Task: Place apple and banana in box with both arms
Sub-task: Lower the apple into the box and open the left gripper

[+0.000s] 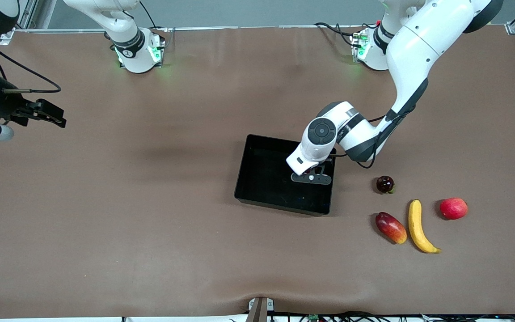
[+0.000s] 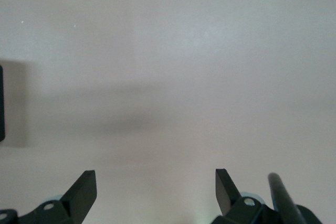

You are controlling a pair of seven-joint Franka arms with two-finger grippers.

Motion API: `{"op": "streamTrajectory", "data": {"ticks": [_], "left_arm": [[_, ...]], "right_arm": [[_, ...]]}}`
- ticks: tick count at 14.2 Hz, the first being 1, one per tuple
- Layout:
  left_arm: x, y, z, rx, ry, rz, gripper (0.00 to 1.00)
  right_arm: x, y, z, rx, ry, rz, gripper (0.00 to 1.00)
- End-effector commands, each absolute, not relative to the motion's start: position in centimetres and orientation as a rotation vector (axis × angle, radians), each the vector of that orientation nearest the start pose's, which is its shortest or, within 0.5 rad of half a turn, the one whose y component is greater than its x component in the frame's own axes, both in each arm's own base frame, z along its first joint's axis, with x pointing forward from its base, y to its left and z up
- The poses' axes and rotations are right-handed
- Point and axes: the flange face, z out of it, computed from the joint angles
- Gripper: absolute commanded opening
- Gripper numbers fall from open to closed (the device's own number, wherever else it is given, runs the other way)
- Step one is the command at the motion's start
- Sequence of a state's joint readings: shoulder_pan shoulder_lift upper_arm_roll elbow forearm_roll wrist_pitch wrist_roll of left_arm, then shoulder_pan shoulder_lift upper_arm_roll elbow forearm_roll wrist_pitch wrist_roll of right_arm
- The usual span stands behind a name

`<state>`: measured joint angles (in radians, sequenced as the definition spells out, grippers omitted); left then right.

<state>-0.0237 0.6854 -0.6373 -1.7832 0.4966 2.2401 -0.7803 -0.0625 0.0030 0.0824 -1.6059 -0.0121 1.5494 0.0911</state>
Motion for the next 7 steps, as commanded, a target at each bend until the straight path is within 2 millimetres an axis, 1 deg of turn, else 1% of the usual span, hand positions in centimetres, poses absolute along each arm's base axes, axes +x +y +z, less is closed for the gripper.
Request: {"op": "streamTrajectory", "data": {"ticks": [1,2,3,4,5,6,7], "left_arm": [[55.2,-35.1,26.5,-3.093,0.155,-0.022,1.0],[56.2,-34.6,28.4,-3.07,0.14,-0.027,1.0],[56.9,-34.8,30.4,-3.056,0.123,-0.012,1.0],[57.9,-34.6,32.5,-3.05,0.096,-0.002,1.0],[58.7,-34.3,34.1,-3.051,0.105,0.019,1.0],[59.7,-33.5,35.6,-3.066,0.129,0.032,1.0],[61.3,-31.1,36.8,-3.081,0.146,0.048,1.0]], "right_arm": [[55.1,0.0,62.9,-3.169,0.127,0.006,1.0],[55.3,0.5,64.4,-3.172,0.114,-0.044,1.0],[55.4,1.2,65.6,-3.171,0.09,-0.085,1.0],[55.4,1.5,66.1,-3.171,0.086,-0.103,1.0],[55.3,2.1,66.7,-3.169,0.064,-0.12,1.0],[55.2,2.1,66.8,-3.156,0.058,-0.118,1.0],[54.8,2.2,66.7,-3.155,0.058,-0.07,1.0]]}}
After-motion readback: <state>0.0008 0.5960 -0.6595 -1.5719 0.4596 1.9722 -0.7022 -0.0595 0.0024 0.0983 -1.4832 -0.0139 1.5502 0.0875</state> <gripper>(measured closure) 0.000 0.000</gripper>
